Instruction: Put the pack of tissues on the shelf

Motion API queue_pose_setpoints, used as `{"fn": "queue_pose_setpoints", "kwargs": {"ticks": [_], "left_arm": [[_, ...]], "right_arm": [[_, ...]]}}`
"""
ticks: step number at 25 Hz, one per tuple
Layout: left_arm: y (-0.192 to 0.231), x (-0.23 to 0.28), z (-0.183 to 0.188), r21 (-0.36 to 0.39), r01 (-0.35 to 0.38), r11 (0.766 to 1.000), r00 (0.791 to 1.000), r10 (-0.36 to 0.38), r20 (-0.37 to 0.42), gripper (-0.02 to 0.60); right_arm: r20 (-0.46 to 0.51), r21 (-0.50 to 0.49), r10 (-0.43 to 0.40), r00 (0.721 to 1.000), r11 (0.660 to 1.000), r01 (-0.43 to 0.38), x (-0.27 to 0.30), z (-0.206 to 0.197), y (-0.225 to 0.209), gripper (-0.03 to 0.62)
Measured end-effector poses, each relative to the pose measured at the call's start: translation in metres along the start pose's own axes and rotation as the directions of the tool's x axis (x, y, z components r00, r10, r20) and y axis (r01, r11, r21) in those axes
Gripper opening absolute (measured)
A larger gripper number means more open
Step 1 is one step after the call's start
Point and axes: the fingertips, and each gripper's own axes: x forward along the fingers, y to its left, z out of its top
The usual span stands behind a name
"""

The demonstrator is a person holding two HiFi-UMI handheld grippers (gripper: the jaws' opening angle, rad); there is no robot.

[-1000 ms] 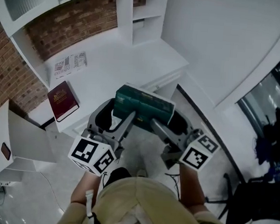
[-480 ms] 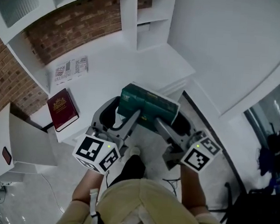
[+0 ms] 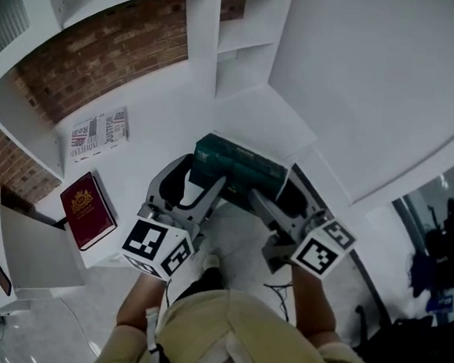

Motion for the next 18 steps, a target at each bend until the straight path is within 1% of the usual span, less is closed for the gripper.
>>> {"fn": "queue_pose_setpoints", "kwargs": {"ticks": [3,9,16,18], "left_arm": [[0.02,0.016,0.003,0.033,-0.016,0.999,1.0,0.016,-0.012,0.285],[0.062,0.045,0.012,0.042,-0.017,0.999,1.0,0.017,0.001,0.285],[0.093,0.083,0.014,0.011,-0.03,0.999,1.0,0.03,0.007,0.285],[0.099,0.096,0.014,0.014,-0.036,0.999,0.999,0.036,0.006,0.285]], "right_arm": [[-0.009,-0.017,0.001,1.0,1.0,-0.001,0.024,0.006,-0.012,0.341],[0.003,-0.025,0.029,1.0,0.999,-0.029,0.072,0.02,-0.032,0.341],[0.001,-0.042,0.04,0.999,0.998,-0.04,0.108,0.038,-0.062,0.341],[0.004,-0.047,0.046,0.999,0.998,-0.045,0.117,0.044,-0.074,0.341]]}}
